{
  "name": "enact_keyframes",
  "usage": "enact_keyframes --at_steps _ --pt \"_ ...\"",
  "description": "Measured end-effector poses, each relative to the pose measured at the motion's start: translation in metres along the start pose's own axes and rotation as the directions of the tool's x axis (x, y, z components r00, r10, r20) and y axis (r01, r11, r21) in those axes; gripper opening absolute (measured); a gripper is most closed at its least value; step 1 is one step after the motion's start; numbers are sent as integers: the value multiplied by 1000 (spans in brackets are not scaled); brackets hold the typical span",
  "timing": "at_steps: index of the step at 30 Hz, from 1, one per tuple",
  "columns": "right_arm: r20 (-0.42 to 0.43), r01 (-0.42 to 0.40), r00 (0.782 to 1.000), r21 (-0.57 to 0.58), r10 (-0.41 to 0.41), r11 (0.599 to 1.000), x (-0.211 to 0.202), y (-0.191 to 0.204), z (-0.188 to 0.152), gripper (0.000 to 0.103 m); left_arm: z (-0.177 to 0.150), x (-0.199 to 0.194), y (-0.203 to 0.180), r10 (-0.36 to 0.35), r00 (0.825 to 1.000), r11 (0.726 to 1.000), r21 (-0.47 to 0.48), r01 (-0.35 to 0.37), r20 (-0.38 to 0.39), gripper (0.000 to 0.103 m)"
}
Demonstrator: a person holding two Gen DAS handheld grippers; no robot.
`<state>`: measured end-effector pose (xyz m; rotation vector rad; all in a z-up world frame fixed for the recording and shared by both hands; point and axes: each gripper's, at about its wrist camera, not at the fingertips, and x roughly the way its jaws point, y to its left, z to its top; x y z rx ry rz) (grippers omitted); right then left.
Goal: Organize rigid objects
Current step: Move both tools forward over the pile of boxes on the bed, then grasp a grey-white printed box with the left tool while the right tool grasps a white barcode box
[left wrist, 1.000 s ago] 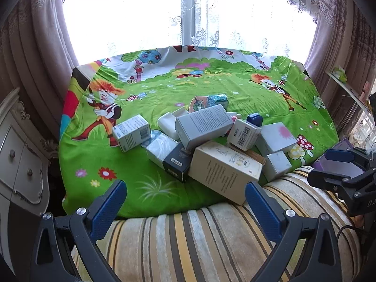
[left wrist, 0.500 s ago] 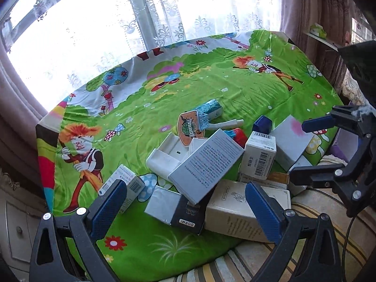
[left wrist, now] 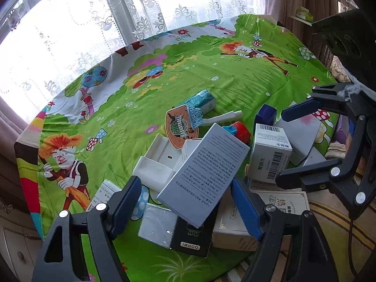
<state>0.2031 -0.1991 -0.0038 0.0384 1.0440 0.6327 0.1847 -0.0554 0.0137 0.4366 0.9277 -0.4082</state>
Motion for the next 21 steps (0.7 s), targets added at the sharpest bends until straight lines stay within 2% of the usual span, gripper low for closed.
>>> enact_keyframes --at_steps 5,8,11,12,21 --pt "-41 -38 998 29 39 999 9 -4 0 103 -4 8 3 -33 999 999 -13 33 -18 60" --pt "-41 -37 998 29 38 999 12 -5 1 100 -5 8 6 -54 998 998 -30 53 -15 55" --pt "-46 -24 999 11 25 1000 13 -2 3 86 -5 8 7 -69 998 997 -39 68 -11 53" --pt "-50 -21 999 4 22 1000 13 -1 3 78 -5 8 7 -72 997 996 -43 72 -9 53" --pt "-14 -17 1000 20 17 1000 5 0 1 77 -7 1 13 -78 997 992 -96 79 7 52"
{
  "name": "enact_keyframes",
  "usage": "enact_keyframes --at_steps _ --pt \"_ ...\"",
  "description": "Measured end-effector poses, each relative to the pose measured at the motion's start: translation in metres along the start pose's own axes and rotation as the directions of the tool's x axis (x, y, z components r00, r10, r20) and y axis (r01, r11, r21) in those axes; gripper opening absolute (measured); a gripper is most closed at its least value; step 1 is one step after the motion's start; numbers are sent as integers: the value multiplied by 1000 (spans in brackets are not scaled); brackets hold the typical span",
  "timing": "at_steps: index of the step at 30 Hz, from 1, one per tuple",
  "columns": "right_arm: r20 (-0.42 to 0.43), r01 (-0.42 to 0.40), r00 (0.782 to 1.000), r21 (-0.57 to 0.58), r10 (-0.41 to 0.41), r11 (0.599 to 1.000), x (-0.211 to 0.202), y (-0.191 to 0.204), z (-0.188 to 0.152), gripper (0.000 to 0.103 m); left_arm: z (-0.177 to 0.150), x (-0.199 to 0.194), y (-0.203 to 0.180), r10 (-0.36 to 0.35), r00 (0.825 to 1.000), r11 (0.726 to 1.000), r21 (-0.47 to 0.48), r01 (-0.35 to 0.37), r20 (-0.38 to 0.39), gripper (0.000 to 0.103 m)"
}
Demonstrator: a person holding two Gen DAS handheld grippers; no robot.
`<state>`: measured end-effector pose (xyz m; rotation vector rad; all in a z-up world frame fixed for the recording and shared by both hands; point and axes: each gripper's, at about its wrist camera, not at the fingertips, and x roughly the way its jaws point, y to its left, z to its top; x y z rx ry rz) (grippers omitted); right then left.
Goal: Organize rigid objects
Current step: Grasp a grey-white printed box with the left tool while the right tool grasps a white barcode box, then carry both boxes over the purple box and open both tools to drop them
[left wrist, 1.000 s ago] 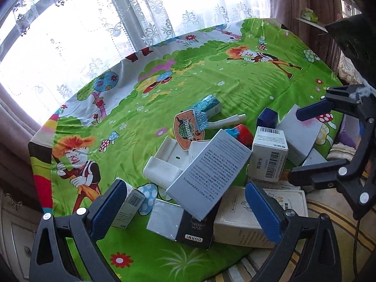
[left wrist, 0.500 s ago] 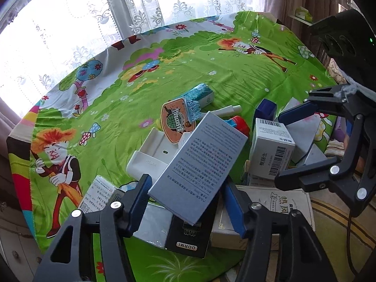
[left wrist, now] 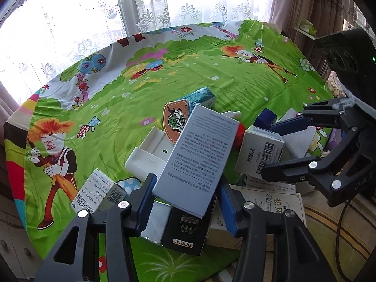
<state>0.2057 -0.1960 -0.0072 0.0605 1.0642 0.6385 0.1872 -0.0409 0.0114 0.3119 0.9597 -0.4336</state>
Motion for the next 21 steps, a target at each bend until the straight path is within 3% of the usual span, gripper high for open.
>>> enact_keyframes --at_steps 13,21 --pt "106 51 993 24 -53 998 -43 1 -8 77 -1 -33 -5 2 998 997 -76 2 59 51" --pt "161 85 982 71 -95 994 -83 -8 -35 77 -3 -65 -32 -37 992 991 -123 53 123 52"
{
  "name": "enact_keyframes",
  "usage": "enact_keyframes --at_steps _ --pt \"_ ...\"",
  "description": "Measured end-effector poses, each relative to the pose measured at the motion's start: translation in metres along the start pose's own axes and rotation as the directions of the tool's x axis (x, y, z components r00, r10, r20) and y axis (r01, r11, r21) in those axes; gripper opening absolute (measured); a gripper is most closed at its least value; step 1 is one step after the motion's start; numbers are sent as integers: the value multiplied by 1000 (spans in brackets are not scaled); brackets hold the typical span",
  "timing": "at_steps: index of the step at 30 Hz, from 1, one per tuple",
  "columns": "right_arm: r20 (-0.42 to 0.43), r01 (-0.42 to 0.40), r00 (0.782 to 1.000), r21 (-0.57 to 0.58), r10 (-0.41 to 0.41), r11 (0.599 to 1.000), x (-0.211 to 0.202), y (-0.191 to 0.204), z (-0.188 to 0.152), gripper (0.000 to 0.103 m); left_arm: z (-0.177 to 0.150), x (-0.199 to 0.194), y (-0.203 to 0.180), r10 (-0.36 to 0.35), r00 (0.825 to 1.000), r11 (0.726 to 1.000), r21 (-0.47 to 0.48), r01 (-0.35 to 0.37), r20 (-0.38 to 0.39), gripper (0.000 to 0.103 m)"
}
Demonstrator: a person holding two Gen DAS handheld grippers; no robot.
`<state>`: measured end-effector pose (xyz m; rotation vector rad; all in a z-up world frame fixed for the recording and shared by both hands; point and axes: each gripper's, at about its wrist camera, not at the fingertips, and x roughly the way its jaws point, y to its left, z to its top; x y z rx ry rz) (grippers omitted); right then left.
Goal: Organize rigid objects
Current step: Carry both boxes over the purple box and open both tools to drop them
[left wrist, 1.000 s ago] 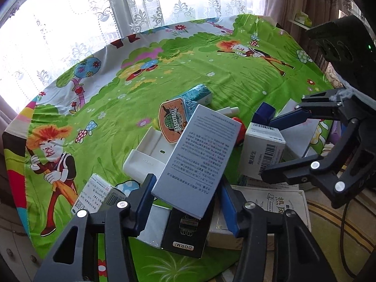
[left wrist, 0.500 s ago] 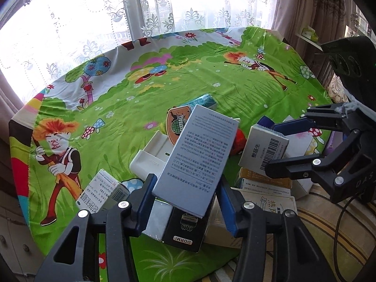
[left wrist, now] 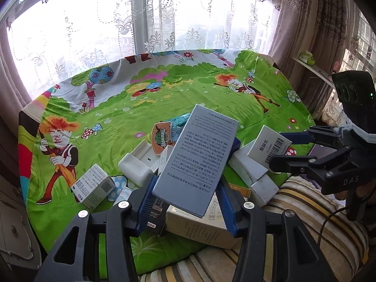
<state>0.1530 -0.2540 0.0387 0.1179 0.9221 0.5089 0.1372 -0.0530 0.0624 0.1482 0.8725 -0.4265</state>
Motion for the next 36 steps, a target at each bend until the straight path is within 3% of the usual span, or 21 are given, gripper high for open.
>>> enact_keyframes --at_steps 8,13,17,25,31,36 --pt "36 97 994 74 -100 993 -56 -33 -36 77 -8 -10 -52 -113 994 993 -26 113 4 51" --pt "40 195 979 117 -201 974 -91 -59 -65 77 -13 -8 -89 -178 984 984 -27 178 -17 51" --pt "33 284 956 160 -292 945 -117 -80 -88 77 -16 -6 -121 -233 972 972 -32 232 -35 51" --pt "16 449 886 219 -463 866 -157 -115 -128 78 -20 8 -185 -317 943 949 -39 314 -106 51" --pt "-7 513 847 278 -532 812 -175 -137 -148 78 -23 17 -229 -368 915 928 -14 371 -166 52" --pt "-8 518 837 332 -547 788 -184 -148 -154 79 -24 24 -257 -371 904 922 31 386 -213 58"
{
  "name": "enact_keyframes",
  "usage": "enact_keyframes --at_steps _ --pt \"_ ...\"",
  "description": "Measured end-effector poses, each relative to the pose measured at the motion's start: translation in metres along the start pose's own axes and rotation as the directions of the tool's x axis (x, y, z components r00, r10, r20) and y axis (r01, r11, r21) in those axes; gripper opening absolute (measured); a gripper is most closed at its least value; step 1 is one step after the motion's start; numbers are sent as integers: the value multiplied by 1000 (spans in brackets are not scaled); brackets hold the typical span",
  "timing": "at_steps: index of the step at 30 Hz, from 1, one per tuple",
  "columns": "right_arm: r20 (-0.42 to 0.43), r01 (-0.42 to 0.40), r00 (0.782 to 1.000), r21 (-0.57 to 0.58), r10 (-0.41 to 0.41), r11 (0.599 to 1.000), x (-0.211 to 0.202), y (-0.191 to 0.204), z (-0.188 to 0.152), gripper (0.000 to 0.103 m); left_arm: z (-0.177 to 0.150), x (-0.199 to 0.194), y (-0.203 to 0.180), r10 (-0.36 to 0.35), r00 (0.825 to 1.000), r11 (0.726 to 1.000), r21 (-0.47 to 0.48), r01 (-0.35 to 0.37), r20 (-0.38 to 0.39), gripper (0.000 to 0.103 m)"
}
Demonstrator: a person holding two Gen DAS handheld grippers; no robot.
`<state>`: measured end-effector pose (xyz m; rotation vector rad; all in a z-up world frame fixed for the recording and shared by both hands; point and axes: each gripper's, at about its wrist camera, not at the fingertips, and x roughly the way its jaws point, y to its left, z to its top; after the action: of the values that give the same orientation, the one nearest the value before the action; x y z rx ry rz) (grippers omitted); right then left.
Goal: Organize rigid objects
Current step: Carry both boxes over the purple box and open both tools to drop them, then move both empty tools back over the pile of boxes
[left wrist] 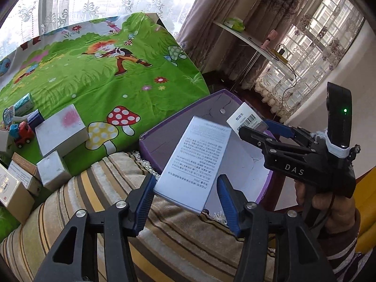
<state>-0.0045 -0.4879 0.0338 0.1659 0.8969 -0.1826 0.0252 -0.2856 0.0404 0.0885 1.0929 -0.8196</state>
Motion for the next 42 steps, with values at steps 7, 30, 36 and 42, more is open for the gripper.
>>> enact_keyframes --at_steps 7,30,36,42 --pt "22 -11 1000 97 9 995 -7 -15 2 90 -2 -6 3 23 1000 1000 -17 -23 17 81" --pt "38 -78 997 152 73 985 -27 13 22 102 -36 -76 56 258 942 964 -125 -235 216 84" --pt "33 -20 999 77 17 997 -24 37 23 102 -57 -95 92 298 930 945 -205 -256 215 84" --pt "31 -56 998 -17 57 998 -21 63 20 102 -80 -116 124 350 912 916 -284 -284 215 84"
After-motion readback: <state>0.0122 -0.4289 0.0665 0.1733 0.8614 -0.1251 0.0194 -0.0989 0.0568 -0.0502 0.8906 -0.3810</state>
